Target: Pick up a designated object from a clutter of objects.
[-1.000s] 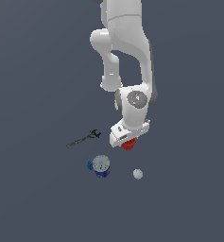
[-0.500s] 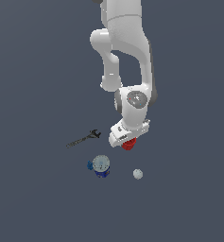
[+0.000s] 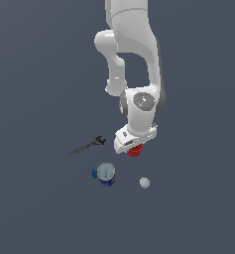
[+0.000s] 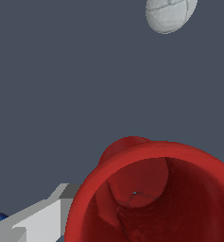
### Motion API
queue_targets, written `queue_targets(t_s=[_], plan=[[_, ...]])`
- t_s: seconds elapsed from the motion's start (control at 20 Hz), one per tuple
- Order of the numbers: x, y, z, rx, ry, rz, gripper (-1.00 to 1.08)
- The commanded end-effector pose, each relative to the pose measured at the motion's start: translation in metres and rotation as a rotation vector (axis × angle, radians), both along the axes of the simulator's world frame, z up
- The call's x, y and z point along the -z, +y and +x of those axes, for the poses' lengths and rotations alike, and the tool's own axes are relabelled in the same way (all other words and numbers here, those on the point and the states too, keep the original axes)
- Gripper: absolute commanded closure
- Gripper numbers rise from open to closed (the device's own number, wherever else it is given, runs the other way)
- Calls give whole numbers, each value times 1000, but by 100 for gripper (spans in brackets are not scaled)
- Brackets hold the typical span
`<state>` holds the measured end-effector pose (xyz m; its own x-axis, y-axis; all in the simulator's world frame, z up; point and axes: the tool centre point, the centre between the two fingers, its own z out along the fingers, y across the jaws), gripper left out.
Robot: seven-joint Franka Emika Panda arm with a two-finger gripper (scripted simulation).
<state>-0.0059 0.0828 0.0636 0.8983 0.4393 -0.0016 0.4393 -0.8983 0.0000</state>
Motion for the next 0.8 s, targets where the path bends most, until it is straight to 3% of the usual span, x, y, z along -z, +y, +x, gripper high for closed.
queue_targets(t_s=[0.0,0.75], plan=[[-12,-2,4,0,-2,0,108],[-142,-21,41,-2,-2,3,108]])
